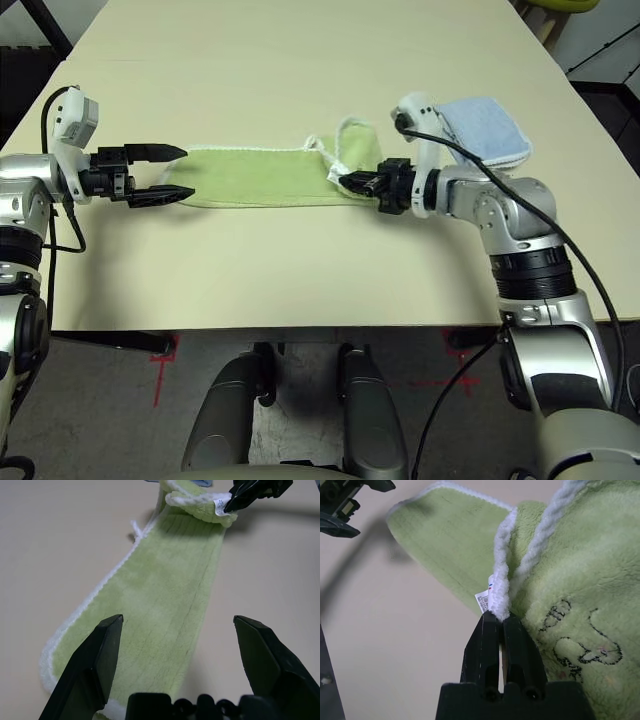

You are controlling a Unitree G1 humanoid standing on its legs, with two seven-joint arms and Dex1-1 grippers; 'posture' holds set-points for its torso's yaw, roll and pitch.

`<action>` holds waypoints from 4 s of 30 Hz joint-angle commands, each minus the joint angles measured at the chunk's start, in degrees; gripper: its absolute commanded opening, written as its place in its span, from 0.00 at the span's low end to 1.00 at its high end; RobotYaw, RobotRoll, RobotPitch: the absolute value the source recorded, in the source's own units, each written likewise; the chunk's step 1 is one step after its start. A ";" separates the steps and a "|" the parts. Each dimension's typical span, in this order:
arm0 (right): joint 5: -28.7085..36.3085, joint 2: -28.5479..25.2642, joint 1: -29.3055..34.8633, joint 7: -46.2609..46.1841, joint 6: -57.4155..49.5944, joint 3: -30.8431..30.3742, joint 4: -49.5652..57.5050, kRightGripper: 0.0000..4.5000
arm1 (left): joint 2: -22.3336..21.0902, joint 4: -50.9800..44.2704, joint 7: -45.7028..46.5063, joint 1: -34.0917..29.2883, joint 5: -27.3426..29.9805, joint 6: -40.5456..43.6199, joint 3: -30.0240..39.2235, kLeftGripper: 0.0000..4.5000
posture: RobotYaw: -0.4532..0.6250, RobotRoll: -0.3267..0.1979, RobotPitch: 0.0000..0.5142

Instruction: Fold the towel and set it aside.

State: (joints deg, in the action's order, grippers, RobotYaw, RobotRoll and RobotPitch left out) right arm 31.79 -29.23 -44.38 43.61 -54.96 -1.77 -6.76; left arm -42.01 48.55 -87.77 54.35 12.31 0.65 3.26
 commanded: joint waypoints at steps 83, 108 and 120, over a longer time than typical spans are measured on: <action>-20.82 7.94 -14.28 24.73 74.92 4.89 -55.16 0.01 | 0.15 -7.89 1.06 -3.92 2.13 3.99 -1.40 1.00 | 0.41 0.62 0.40; -22.30 13.41 -17.15 17.32 77.53 9.98 -61.94 0.01 | -0.71 -10.45 1.86 -5.38 2.25 5.33 -1.01 1.00 | 0.44 0.62 0.43; -27.79 15.12 -21.16 -6.43 72.29 8.58 -65.40 0.01 | -0.68 -10.39 2.04 -5.35 2.44 5.10 -1.04 1.00 | 0.45 0.62 0.44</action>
State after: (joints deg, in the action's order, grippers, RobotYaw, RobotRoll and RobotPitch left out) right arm 5.21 -14.38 -64.95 40.88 19.13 7.21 -70.38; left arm -42.48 38.46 -85.53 49.14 14.48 5.94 2.16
